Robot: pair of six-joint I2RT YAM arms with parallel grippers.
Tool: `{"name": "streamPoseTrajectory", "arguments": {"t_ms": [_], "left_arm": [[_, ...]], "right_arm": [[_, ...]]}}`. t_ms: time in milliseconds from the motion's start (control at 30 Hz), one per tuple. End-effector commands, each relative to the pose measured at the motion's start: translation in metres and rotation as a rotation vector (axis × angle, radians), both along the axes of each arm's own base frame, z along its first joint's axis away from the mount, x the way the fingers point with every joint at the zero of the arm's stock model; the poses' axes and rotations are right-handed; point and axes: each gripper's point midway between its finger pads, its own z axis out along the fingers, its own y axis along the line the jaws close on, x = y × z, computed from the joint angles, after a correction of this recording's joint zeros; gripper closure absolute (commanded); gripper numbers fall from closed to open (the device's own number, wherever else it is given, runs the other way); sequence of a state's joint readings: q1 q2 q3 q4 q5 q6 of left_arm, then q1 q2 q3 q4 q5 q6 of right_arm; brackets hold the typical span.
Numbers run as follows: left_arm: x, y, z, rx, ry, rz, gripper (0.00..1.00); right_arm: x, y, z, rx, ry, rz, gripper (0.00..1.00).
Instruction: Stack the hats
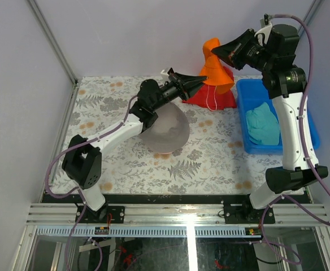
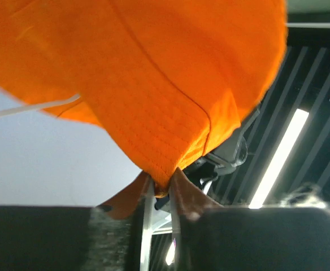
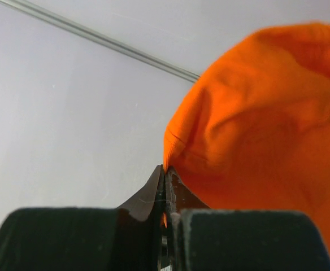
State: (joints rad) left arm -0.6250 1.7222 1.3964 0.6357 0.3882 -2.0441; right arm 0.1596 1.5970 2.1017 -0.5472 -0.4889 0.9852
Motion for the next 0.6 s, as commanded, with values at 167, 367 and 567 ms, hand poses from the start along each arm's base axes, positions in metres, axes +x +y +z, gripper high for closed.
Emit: {"name": "streamPoseTrajectory", "arguments": {"t_ms": [167, 367, 567], "left_arm": [[0.031, 0.032, -0.002, 0.084, -0.109, 0.067, 1.00], [0.050, 0.069, 0.004, 0.272, -0.216, 0.146, 1.00], [0.057, 0.091, 0.023, 0.427, -0.378, 0.150, 1.00]], "right_arm": [[-0.014, 0.011, 0.007, -0.026, -0.060, 0.054, 1.00], [-0.010, 0.013, -0.009, -0.050, -0.035, 0.063, 1.00], [-0.006, 0.032, -0.030, -0.095, -0.017, 0.093, 1.00]]}}
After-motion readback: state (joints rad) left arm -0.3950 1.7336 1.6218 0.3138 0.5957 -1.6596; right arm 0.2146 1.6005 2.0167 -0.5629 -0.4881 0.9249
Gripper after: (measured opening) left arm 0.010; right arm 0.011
